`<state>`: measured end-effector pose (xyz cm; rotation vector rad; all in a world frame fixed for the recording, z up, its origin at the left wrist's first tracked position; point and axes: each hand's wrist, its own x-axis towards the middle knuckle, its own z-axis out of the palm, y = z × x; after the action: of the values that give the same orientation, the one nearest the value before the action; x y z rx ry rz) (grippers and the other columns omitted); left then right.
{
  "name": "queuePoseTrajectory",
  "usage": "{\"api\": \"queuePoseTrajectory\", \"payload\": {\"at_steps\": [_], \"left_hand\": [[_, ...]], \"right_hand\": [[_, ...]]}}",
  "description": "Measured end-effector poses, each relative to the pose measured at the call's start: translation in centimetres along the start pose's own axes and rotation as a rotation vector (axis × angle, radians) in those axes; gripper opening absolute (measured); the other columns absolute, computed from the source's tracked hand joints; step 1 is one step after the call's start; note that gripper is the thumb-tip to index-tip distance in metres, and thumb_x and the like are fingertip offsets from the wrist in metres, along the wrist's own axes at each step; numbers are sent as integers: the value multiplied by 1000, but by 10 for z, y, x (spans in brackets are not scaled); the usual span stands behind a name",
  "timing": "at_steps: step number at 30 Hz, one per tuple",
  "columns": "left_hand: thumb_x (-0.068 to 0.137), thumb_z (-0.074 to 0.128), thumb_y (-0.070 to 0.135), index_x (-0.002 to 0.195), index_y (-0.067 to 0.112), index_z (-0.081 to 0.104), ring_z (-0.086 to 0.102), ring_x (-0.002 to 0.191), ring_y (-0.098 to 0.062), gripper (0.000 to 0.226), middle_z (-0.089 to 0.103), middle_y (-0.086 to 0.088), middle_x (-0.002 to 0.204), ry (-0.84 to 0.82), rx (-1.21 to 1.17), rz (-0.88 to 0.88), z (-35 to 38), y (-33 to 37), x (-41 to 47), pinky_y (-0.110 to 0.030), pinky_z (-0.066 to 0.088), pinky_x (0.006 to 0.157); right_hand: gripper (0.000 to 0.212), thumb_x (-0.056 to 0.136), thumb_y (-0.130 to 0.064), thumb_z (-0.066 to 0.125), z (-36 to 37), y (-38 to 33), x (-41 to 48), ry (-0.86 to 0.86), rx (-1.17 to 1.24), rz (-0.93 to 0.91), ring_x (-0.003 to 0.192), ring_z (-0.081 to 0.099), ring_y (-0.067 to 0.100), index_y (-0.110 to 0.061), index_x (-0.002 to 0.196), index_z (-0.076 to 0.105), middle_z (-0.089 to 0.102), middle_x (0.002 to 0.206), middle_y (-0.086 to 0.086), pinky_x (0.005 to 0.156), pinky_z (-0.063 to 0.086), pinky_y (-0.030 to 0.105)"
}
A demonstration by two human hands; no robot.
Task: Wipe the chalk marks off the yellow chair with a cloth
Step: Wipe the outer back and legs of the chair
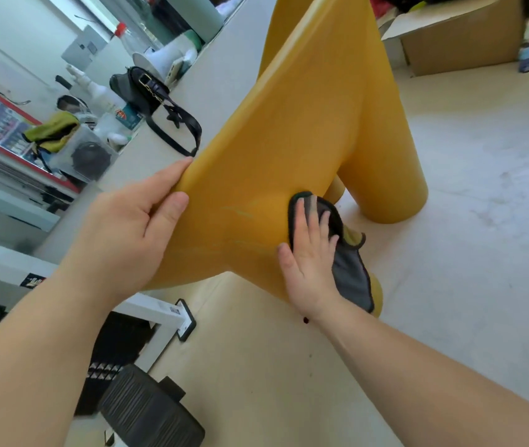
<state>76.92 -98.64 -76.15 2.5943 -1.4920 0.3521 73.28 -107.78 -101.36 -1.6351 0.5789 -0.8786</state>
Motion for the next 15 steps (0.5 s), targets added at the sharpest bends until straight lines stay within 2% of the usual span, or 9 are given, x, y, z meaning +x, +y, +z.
{"api": "queuePoseTrajectory", "payload": {"at_steps": [3,4,6,7,9,11,12,14,15], "left_hand": [[102,48,40,143,41,51,57,94,8,41,58,35,110,-2,-45,41,2,22,13,-11,40,79],[103,50,38,141,41,53,57,95,15,39,58,36,109,6,-61,48,3,30,18,-7,39,79],[102,52,36,137,41,58,59,94,14,36,59,38,103,21,-89,68,5,48,29,-9,42,80],[102,52,35,134,42,60,61,92,11,33,61,38,99,21,-99,87,6,59,35,-13,44,79],[102,53,35,129,43,63,60,90,15,30,62,37,89,23,-112,123,7,79,46,-12,45,73],[102,53,35,125,39,67,60,82,16,28,64,30,84,32,-116,144,7,95,56,-5,45,66],[101,53,34,121,36,70,62,79,9,26,68,22,83,36,-119,152,8,102,60,-6,46,63],[102,52,34,113,28,73,64,78,-13,25,74,-3,86,37,-113,166,10,114,64,-27,50,68],[102,51,35,110,25,73,63,78,-20,25,74,-10,89,39,-103,171,11,118,65,-36,50,71]], "right_hand": [[76,90,-78,11,-31,29,26,64,-12,14,157,-6,26,-46,158,-1,-4,171,-9,120,-9,55],[71,93,-71,13,-39,40,33,82,28,91,157,1,30,-44,158,5,5,171,-6,120,-4,59],[57,104,-45,13,-48,56,38,141,15,274,154,12,38,-37,160,11,15,170,1,119,8,69],[53,108,-33,15,-52,58,34,179,-5,368,154,12,38,-33,161,12,15,170,3,118,11,70],[53,109,-25,16,-58,47,21,261,38,528,157,4,33,-31,162,12,9,171,0,119,10,67],[61,102,-37,16,-61,20,7,316,129,601,157,-5,30,-30,162,8,1,171,-4,120,6,66],[73,92,-49,13,-60,2,1,320,157,587,157,-10,29,-30,162,3,-5,171,-5,121,3,65],[89,75,-63,5,-57,-33,-9,296,160,427,154,-21,25,-35,158,-12,-20,168,-10,122,-8,61],[86,76,-68,3,-56,-48,-11,280,147,306,153,-26,22,-40,154,-19,-28,165,-14,121,-13,58]]}}
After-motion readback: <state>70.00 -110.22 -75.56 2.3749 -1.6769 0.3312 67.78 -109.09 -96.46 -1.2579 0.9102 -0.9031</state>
